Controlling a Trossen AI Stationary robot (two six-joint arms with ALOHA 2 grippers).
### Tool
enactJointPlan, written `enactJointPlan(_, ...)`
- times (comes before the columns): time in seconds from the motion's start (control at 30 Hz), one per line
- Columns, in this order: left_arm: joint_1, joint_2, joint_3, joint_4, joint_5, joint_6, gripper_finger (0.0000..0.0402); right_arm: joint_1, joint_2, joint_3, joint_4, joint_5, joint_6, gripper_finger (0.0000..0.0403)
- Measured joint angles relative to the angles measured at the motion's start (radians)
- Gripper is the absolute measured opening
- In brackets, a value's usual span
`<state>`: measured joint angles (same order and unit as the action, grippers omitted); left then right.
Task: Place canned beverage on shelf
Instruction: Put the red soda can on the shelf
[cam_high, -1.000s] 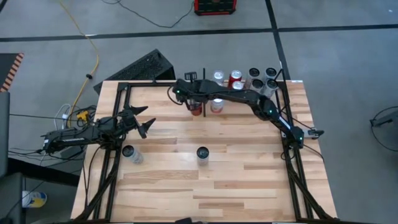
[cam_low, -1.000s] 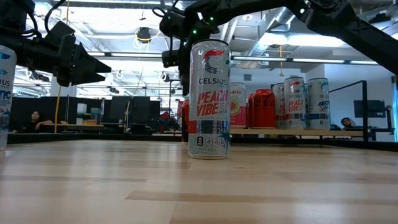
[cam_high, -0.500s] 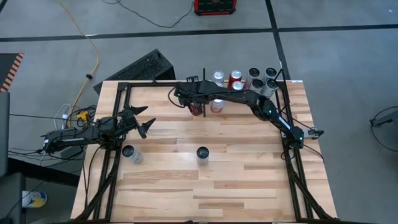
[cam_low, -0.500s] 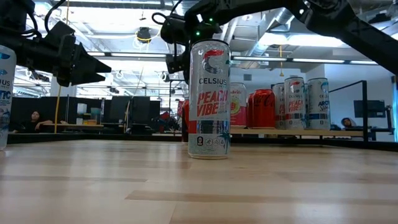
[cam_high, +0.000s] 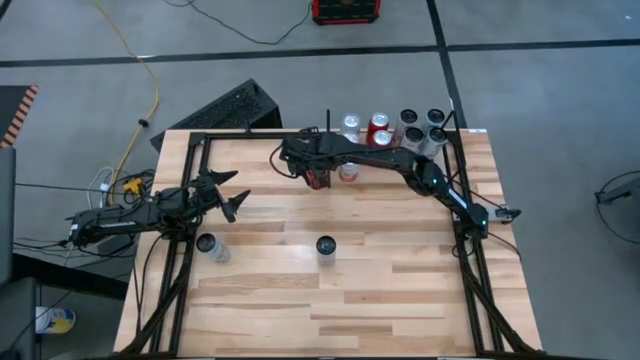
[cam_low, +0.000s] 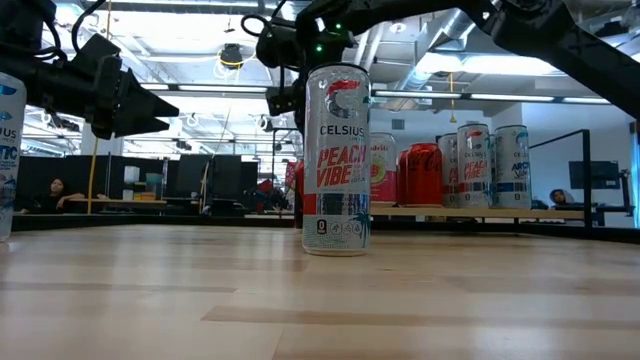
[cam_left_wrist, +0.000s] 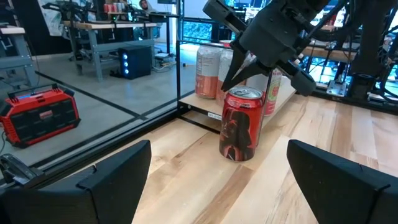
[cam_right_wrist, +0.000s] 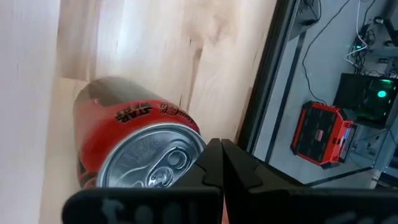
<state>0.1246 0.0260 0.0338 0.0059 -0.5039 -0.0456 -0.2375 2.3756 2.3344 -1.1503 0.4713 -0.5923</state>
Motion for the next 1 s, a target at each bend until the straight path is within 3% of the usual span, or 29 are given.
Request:
enactJointPlan(0.47, 0.0, 0.0, 0.0, 0.0, 0.0, 0.0, 0.0361, 0.056, -0.002, 0.001, -0.046, -0.051, 0.026, 0.0019)
enactJointPlan(1.0, 0.0, 0.0, 0.0, 0.0, 0.0, 0.0, 0.0361, 0.162, 0.0, 0.0, -0.257, -0.053, 0.225, 0.0019)
